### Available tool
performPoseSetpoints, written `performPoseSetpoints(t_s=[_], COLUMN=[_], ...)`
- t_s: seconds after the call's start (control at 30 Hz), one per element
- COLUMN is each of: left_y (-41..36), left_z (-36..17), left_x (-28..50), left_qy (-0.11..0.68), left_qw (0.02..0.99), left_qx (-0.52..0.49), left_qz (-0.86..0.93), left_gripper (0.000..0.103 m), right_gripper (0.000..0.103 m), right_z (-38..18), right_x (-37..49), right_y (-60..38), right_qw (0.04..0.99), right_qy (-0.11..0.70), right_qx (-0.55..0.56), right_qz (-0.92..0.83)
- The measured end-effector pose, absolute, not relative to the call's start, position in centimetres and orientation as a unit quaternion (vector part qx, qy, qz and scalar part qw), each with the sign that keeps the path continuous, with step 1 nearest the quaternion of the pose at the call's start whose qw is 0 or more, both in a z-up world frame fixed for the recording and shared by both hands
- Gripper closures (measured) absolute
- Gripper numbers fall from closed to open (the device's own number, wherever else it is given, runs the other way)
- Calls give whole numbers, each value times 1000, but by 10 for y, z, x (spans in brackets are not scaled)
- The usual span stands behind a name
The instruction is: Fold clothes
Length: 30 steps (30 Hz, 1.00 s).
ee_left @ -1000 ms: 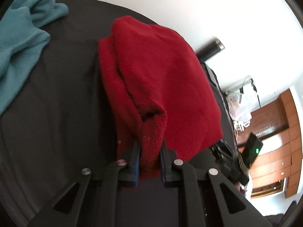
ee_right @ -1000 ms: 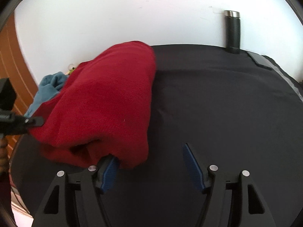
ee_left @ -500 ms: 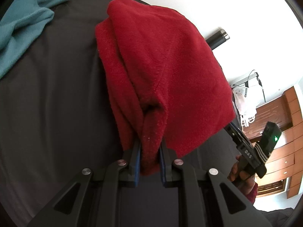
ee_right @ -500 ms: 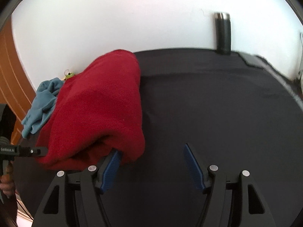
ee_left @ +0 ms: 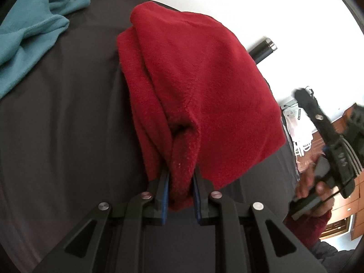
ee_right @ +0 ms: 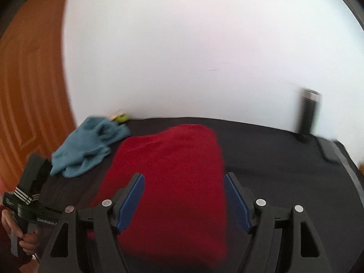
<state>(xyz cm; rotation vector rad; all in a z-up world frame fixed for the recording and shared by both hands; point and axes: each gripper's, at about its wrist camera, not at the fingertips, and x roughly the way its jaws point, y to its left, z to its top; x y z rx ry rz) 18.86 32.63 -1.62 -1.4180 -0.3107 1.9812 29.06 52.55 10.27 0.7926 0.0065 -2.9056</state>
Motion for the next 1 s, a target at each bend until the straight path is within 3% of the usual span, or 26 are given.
performPoseSetpoints(t_s=[0.2, 0.37, 0.6, 0.8, 1.0], left_y=[300, 290, 275, 296, 323], left_z=[-19, 0, 59, 60, 27], left_x=[198, 193, 182, 143, 85], left_qy=[-118, -121, -149, -171, -182], left_qw=[345, 336, 341, 362, 315], left_qx=[-535, -519, -440, -441, -483], left_qz=[762, 777, 818, 803, 797], left_gripper=[81, 72, 47, 47, 47], right_gripper=[25, 23, 22, 22, 22], right_z=[53, 31, 29, 28, 31], right_x=[252, 262, 268, 269, 271], right_y=[492, 479, 474, 475, 481], right_qw=[65, 47, 44, 50, 63], right_qy=[79, 142, 118, 107, 88], right_qx=[338, 340, 325, 318, 314], right_qz=[-936, -929, -937, -941, -943])
